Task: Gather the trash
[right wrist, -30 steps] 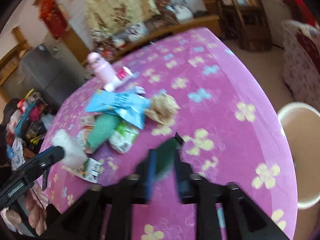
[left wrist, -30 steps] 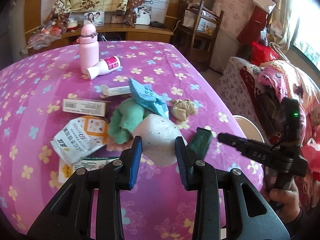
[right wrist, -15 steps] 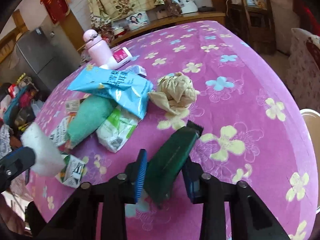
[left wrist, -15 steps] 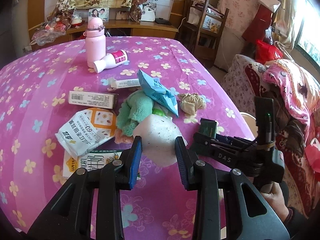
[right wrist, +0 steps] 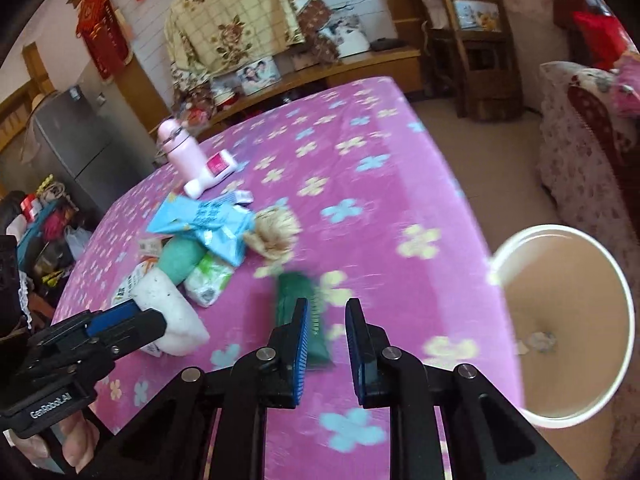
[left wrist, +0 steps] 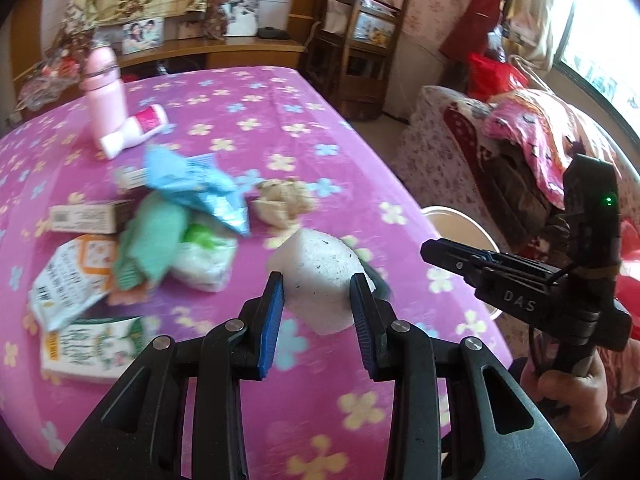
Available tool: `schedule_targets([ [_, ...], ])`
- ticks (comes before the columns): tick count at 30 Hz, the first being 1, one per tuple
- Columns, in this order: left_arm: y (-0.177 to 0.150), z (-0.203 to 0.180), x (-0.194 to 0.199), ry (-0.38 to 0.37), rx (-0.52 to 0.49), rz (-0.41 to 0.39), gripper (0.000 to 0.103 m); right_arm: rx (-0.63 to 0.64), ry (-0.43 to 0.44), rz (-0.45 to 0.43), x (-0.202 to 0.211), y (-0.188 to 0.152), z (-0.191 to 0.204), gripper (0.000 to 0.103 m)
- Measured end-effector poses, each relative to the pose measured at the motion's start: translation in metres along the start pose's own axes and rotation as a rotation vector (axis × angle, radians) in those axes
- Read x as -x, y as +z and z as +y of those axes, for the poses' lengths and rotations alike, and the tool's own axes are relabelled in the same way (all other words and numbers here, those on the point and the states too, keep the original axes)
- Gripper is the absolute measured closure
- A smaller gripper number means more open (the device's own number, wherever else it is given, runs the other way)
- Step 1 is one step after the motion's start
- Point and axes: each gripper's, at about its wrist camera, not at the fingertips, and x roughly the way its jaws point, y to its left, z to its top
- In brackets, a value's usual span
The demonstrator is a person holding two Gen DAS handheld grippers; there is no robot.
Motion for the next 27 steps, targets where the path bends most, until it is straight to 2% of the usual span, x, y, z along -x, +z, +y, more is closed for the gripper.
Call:
schedule_targets([
  [4,0.007,-0.024,-0.012,-0.017,-0.031,0.002,0.072,-0.024,-0.033,-0.009,0.015,0.000,-0.025,0.086],
  [8,0.011,-0.031,-0.016,-0.028,-0.028,0.005,0.072,-0.041,-0.020,0.017,0.016,-0.004,-0.039,0.086],
  [9,0.011,-0.030,-0.014,-0.023,-0.029,0.004,0.072,-0.055,-0.006,0.035,0.012,-0.005,-0.039,0.083],
  [10,0.011,-0.027,-0.013,-0.016,-0.030,0.004,0.072,-0.060,0.009,0.045,0.009,-0.006,-0.039,0.078],
  [12,0.011,-0.018,-0.006,0.000,-0.025,-0.004,0.072,-0.050,0.035,0.061,0.001,-0.008,-0.033,0.043],
  [13,0.011,-0.011,-0.001,0.016,-0.020,-0.012,0.072,-0.032,0.042,0.063,-0.003,-0.010,-0.027,0.038],
  [18,0.010,0.028,0.019,0.103,0.017,-0.045,0.072,0.087,0.076,0.109,-0.033,-0.009,0.014,0.037],
  [22,0.005,0.049,0.022,0.120,0.056,-0.042,0.072,0.188,0.070,0.166,-0.062,-0.005,0.043,0.035],
  [25,0.000,0.054,0.020,0.116,0.072,-0.035,0.072,0.256,0.028,0.200,-0.085,-0.005,0.059,0.035],
  [26,-0.001,0.053,0.018,0.113,0.075,-0.032,0.072,0.260,0.023,0.210,-0.090,-0.006,0.060,0.040],
  [27,-0.001,0.053,0.018,0.110,0.077,-0.030,0.072,0.264,0.004,0.208,-0.093,-0.007,0.060,0.055],
])
